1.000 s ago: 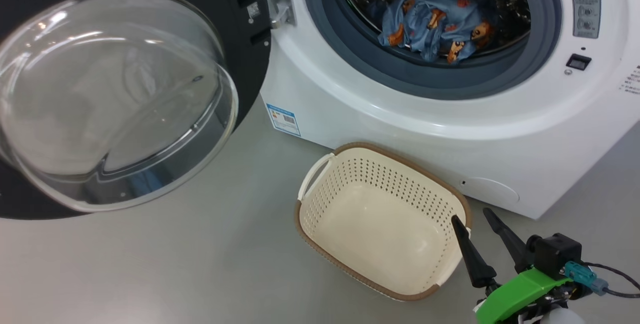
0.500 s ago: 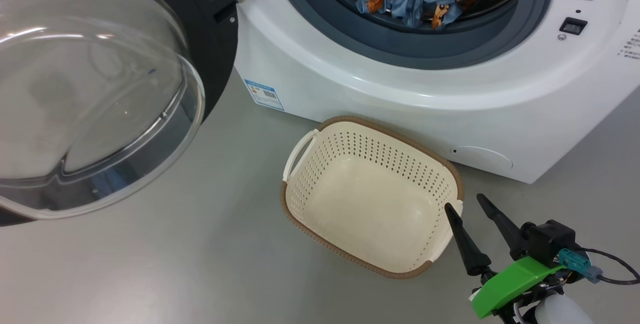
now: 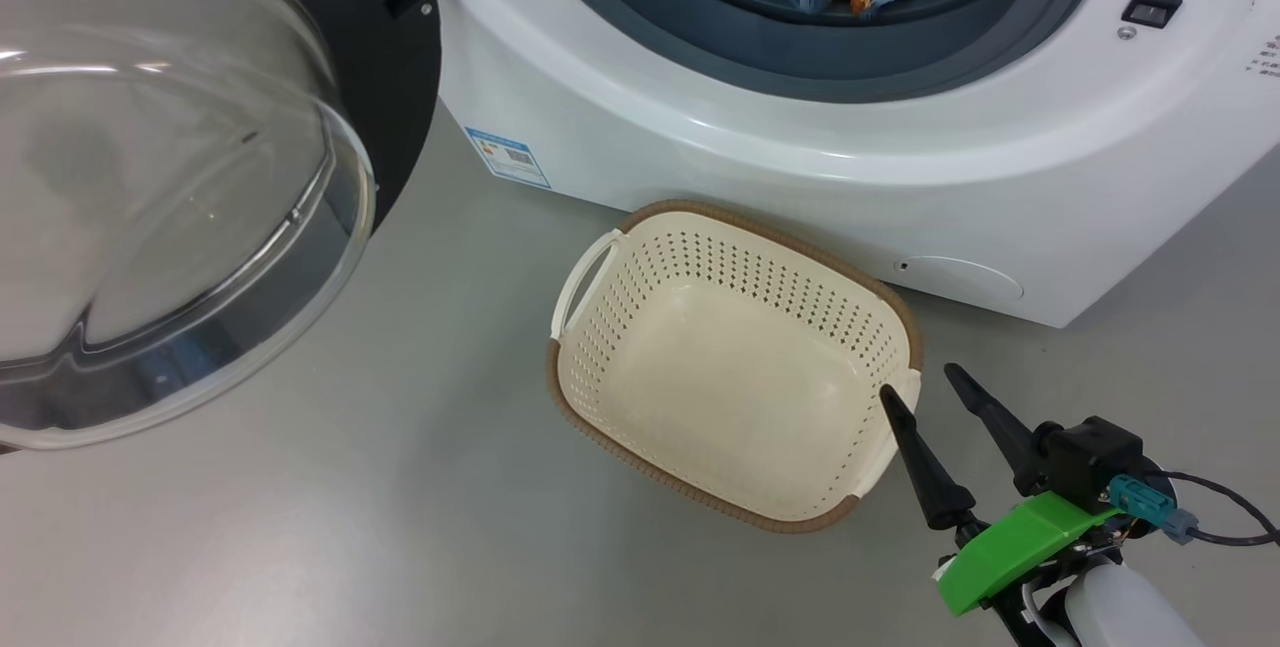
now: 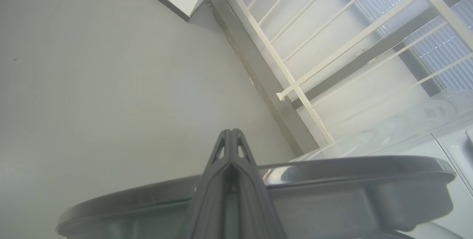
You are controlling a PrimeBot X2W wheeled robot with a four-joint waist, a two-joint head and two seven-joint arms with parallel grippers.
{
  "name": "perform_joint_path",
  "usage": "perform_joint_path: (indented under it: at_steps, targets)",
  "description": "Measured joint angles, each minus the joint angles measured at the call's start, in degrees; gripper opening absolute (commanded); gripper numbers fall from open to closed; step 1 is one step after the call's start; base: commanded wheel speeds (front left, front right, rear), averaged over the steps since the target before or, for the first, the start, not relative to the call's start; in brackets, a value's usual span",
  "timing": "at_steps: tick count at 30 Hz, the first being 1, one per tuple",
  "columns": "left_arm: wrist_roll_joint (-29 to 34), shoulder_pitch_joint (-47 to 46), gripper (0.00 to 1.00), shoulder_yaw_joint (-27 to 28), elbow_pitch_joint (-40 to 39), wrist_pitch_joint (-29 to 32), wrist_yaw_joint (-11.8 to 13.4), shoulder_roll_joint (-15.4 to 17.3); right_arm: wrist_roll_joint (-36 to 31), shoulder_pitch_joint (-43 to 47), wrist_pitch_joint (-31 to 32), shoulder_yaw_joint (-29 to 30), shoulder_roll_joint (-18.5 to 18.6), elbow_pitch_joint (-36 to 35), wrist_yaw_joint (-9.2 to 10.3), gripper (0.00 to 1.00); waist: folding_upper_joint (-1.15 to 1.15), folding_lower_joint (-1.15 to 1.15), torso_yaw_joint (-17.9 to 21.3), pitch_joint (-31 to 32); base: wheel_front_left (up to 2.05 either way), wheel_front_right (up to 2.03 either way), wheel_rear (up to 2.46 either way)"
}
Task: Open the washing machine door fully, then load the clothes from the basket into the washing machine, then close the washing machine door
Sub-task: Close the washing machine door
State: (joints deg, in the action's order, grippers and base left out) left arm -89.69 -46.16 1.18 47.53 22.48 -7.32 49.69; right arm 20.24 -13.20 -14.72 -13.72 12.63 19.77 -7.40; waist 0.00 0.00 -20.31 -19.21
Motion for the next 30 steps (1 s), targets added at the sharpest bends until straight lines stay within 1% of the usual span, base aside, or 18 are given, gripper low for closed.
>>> perform_joint_path:
  at_steps: [7,14,15,25,30]
  targets:
    - [-0.5,0.0,0.00,-0.5,0.2,3.2,0.0,0.5,0.0,0.0,0.0,-0.1,-0.1,0.1,0.00,1.00,0.00,0.00,0.2,0.4,0.00,0.00,0.00]
    - [-1.5,0.0,0.00,-1.2,0.2,8.9,0.0,1.3,0.0,0.0,0.0,-0.1,-0.3,0.2,0.00,1.00,0.00,0.00,0.2,1.5,0.00,0.00,0.00]
    - [-1.5,0.0,0.00,-1.2,0.2,8.9,0.0,1.3,0.0,0.0,0.0,-0.1,-0.3,0.2,0.00,1.00,0.00,0.00,0.2,1.5,0.00,0.00,0.00]
    - [-2.7,0.6,0.00,-1.4,-0.7,15.7,0.0,1.7,0.0,0.2,0.0,0.0,-0.3,0.2,0.00,1.00,0.00,0.00,-0.1,2.9,0.00,0.00,0.00]
    - [-4.3,1.5,0.00,-1.3,-1.2,19.0,0.0,1.9,0.0,0.3,0.0,0.0,-0.4,0.2,0.00,1.00,0.00,0.00,-0.1,3.7,0.00,0.00,0.00]
